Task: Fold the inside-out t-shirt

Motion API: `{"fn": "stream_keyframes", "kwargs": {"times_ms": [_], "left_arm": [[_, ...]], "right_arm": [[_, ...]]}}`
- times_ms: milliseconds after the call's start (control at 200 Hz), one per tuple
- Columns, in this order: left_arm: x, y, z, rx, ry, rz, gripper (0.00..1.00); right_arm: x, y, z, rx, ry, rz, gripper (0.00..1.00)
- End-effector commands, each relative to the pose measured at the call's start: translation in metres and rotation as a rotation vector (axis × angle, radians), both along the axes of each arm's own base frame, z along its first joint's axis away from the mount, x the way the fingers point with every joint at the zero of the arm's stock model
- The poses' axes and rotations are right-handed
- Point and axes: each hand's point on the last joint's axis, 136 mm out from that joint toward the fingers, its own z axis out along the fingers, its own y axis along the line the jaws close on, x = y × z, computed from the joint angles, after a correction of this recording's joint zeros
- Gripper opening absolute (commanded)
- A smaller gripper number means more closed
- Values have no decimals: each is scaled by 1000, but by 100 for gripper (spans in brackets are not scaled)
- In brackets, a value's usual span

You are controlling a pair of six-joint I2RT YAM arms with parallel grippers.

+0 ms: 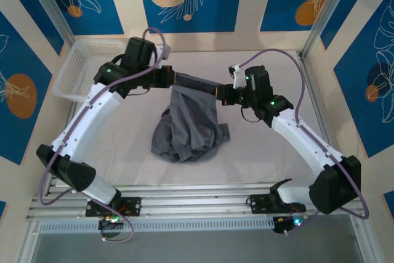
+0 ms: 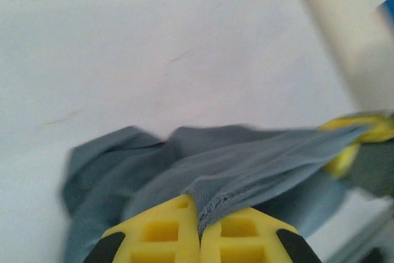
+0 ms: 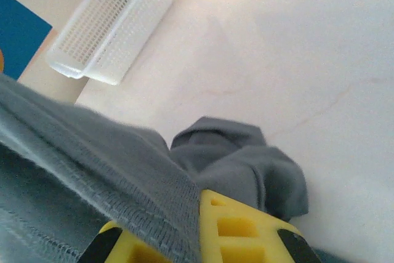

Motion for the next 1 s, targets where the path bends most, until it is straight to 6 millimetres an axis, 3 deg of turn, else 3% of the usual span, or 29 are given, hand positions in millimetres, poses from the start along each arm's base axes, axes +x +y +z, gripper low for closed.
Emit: {"fn": "stream_keyframes", "kwargs": {"times_ms": [0,60,160,240,365,445,580,670,760,900,995], "left_arm": [[-12,42,-69,435,97,-19,3],[-15,27,-87,400,125,-40,20],[-15,34,-105,393,151,29,38],[-19,20,-100,238,169,-15,41],[-42,-52,-74,-350,333,-282,43],[-40,-60,-82,-450,404,-257,45],[-17,-45,-98,-573,420,-133,53],[-4,-46,-91,-703,396,-192,56],[0,-50,-90,-661,384,-290,56],[8,-64,-54,-703,335,-448,62],[7,-71,-35,-744,326,-538,66]], "right_arm": [[-8,-7,-29,-73,56,46,0],[-12,-5,-37,-54,102,42,0],[-11,-26,-65,-107,228,-100,0],[-15,-29,-75,-94,288,-108,0],[-23,-10,-67,1,274,9,0],[-27,-2,-60,52,255,62,0],[-37,9,-41,146,206,171,0],[-47,14,-21,243,165,283,0],[-48,8,8,348,131,354,0],[-49,-7,60,498,37,458,0],[-54,-7,73,497,24,510,0]]}}
